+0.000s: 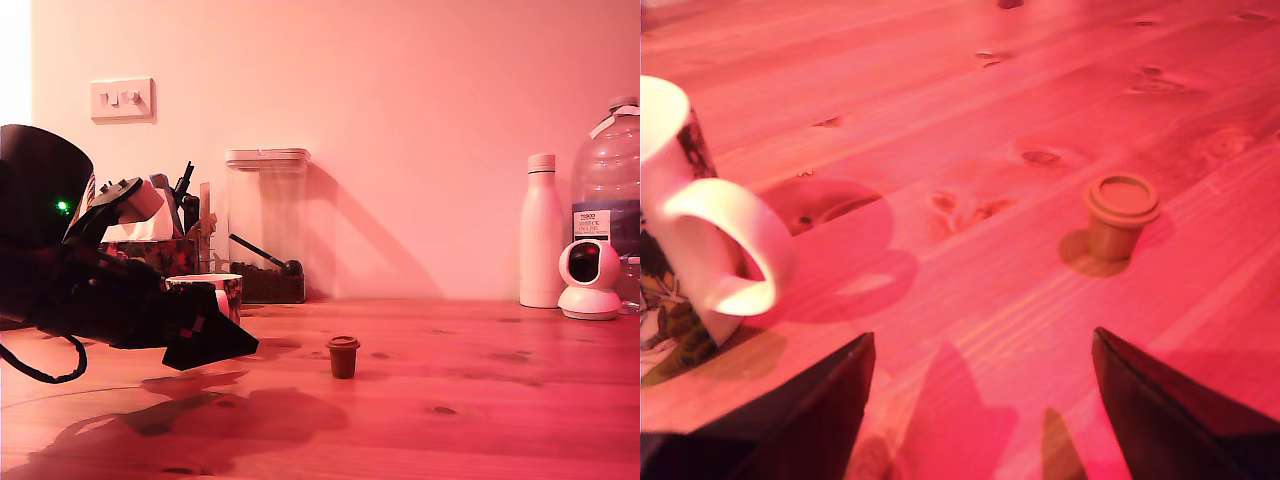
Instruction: Pick up the coffee capsules from the table one by one and drop them inside the nearest coffee cup
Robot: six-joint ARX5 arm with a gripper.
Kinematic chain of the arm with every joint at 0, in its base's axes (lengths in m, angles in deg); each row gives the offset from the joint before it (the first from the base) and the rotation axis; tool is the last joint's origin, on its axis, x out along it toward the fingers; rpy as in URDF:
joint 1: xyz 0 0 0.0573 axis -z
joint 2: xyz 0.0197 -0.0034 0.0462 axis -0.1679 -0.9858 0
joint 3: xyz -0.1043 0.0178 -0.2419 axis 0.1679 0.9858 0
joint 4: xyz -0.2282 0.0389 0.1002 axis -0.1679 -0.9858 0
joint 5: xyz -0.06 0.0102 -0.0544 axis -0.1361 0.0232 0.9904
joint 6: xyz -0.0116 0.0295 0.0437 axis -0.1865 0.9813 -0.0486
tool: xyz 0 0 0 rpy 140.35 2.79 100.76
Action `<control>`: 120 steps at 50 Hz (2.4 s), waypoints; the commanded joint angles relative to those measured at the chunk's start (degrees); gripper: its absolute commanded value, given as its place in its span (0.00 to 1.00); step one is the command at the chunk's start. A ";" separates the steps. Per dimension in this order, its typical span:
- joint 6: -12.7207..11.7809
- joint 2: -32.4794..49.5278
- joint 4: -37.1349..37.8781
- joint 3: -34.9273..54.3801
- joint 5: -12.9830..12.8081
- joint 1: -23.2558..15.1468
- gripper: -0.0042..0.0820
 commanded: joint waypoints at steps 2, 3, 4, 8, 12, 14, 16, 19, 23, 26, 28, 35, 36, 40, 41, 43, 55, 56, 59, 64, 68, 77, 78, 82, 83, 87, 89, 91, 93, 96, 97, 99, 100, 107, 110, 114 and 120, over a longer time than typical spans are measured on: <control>-1.29 2.54 1.18 0.37 0.46 -0.22 0.74; -1.31 2.54 1.55 0.46 0.85 -0.22 0.74; -1.33 2.54 1.90 0.61 1.01 -0.24 0.74; -1.79 2.54 3.93 1.31 2.78 -0.28 0.74; -1.86 2.54 5.55 2.08 4.24 -0.48 0.74; -1.92 2.54 6.23 2.45 5.03 -0.66 0.74; -1.95 2.54 6.71 2.73 5.95 -0.68 0.74; -1.92 2.54 7.41 3.10 7.02 -0.66 0.74; -2.03 2.51 7.43 3.32 9.33 -0.61 0.74; -2.14 2.36 7.32 3.37 10.25 -0.22 0.74; -2.16 2.23 7.28 3.39 10.51 0.20 0.74; -2.12 2.19 5.90 3.39 10.75 2.34 0.74; -2.12 2.19 5.70 3.39 10.75 2.67 0.74; -2.05 2.19 4.17 3.39 10.73 3.58 0.74; -1.88 2.19 3.76 3.39 10.49 3.74 0.74; -1.81 2.19 3.06 3.39 10.45 4.00 0.74; -1.66 2.16 2.29 3.32 7.91 4.28 0.74; -1.66 2.16 2.29 3.32 7.87 4.28 0.74; -1.68 2.19 2.03 3.15 7.85 4.35 0.74; -1.66 2.16 -0.20 2.05 7.37 4.96 0.74; -1.53 2.16 -2.49 0.85 6.47 5.53 0.74; -1.11 1.79 -7.39 -2.23 4.85 6.56 0.74; -1.11 1.60 -7.74 -2.64 4.85 6.64 0.74; -1.31 0.37 -8.15 -4.04 4.59 7.19 0.74; -1.44 0.04 -8.15 -4.37 4.44 7.34 0.74; -2.12 -1.53 -8.09 -5.97 3.52 7.87 0.74; -2.12 -2.14 -8.11 -6.71 3.39 8.11 0.74; -2.12 -2.58 -8.28 -7.41 3.19 8.41 0.74; -2.16 -2.80 -9.07 -8.07 2.62 8.66 0.74; -2.95 -3.21 -9.79 -9.11 1.84 9.07 0.74; -3.45 -3.37 -9.81 -9.44 1.75 9.16 0.74; -3.72 -3.82 -10.21 -10.10 1.64 9.38 0.74; -4.39 -4.00 -10.40 -10.45 1.57 9.51 0.74; -5.18 -5.97 -12.50 -12.96 -1.55 10.80 0.74; -5.16 -6.58 -13.57 -14.05 -2.67 11.23 0.74; -5.16 -7.23 -14.71 -15.34 -4.13 11.72 0.74; -5.18 -7.98 -16.59 -17.07 -5.44 12.20 0.74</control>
